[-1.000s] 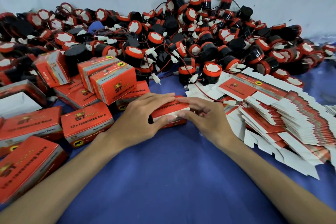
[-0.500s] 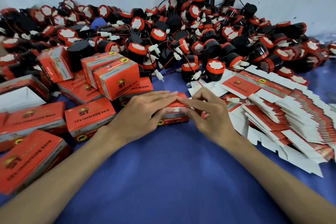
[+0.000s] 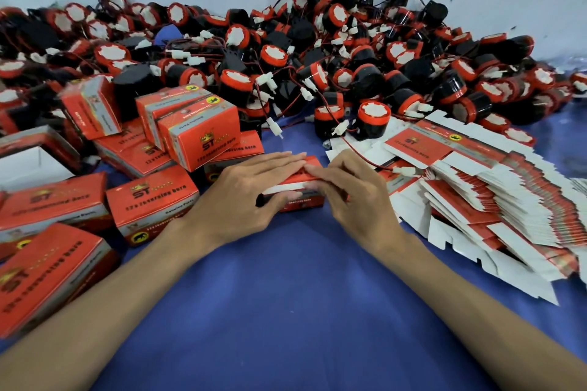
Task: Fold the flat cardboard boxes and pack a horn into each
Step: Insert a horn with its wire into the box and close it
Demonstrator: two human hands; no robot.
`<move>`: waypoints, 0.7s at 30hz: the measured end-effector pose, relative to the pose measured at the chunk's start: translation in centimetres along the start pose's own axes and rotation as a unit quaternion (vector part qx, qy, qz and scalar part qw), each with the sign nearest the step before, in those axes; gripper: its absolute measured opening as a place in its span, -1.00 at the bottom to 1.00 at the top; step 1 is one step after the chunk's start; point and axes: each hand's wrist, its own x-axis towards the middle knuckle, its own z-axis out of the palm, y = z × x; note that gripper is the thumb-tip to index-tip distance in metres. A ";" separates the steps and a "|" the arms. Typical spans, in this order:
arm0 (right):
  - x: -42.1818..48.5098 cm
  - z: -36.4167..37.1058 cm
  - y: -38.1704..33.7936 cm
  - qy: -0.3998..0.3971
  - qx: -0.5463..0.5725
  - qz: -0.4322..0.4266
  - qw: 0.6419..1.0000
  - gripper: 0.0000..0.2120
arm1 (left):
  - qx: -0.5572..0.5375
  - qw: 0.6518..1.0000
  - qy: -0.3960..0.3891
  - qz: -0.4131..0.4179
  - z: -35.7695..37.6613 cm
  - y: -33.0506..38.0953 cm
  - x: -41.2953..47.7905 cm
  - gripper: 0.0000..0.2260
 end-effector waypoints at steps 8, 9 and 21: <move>0.2 -0.4 -0.4 -0.034 0.007 0.019 0.999 -0.80 | 0.044 0.999 -0.011 -0.014 -0.3 0.9 0.1 -0.64; 0.2 -0.6 -0.5 -0.040 -0.004 0.006 0.999 -0.79 | 0.063 0.998 -0.011 -0.010 -0.4 1.0 0.2 -0.64; 0.1 -0.8 -0.8 -0.030 -0.023 0.009 0.999 -0.79 | 0.046 0.997 -0.062 0.016 0.0 0.8 -0.3 -0.61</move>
